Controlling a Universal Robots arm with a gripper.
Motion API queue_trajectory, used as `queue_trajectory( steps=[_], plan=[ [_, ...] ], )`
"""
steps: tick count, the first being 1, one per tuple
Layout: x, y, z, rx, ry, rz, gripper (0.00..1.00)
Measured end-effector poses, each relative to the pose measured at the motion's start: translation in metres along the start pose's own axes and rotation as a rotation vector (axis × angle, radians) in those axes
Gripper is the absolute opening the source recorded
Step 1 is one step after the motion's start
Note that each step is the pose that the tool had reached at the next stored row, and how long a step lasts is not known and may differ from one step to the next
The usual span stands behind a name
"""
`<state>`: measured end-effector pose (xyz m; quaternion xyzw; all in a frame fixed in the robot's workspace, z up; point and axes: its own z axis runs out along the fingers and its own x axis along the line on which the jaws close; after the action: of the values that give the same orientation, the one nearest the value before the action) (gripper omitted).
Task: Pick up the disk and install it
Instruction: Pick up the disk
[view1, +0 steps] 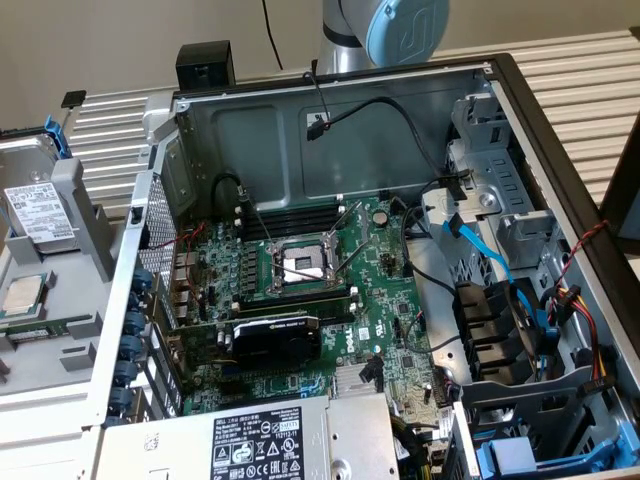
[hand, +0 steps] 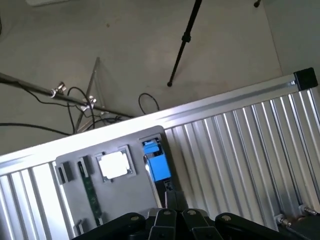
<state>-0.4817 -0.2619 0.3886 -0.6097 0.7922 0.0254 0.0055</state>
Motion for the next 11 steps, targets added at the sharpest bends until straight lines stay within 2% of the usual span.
queue_trajectory(
  steps=[11],
  plan=[
    [0.0000, 0.0000, 0.0003, -0.0070, 0.0066, -0.201, 0.11]
  ],
)
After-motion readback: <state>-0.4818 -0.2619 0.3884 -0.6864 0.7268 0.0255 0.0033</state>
